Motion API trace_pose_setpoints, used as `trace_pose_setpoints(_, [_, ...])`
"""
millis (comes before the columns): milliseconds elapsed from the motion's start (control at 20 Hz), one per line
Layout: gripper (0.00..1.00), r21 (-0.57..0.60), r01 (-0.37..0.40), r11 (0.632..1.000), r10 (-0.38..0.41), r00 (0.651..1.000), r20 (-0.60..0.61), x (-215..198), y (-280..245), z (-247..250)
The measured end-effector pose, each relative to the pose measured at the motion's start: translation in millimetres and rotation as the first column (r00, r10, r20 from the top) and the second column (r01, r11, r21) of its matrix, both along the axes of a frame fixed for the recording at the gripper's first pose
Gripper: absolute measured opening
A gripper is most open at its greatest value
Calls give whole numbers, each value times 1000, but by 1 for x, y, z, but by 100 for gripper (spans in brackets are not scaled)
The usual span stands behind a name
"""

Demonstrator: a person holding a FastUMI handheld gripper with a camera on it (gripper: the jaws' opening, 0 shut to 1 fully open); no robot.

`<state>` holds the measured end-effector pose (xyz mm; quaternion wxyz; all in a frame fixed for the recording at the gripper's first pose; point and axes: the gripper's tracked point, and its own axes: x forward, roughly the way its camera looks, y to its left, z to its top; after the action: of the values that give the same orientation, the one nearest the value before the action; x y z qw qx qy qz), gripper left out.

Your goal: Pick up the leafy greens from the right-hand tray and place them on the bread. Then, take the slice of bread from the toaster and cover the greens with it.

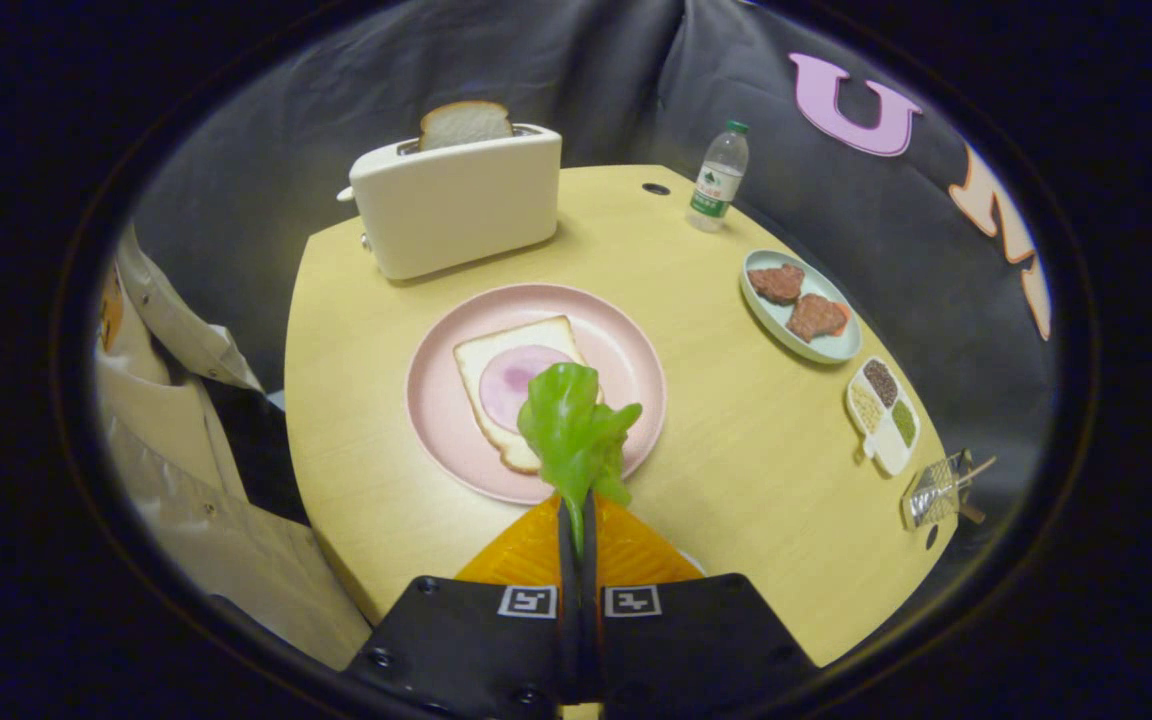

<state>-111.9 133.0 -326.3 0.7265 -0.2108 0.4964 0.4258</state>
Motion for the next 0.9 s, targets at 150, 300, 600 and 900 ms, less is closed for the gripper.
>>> trace_pose_setpoints(150, [4, 18, -21, 1000, 21, 1000, 0, 4, 25, -1])
trace_pose_setpoints(300, [4, 32, -41, 999, 42, 999, -7, 5, 47, -5])
trace_pose_setpoints(600, [5, 64, -79, 995, 81, 996, -34, 1, 82, -14])
trace_pose_setpoints(900, [8, 72, -83, 994, 88, 994, -65, 1, 102, -29])
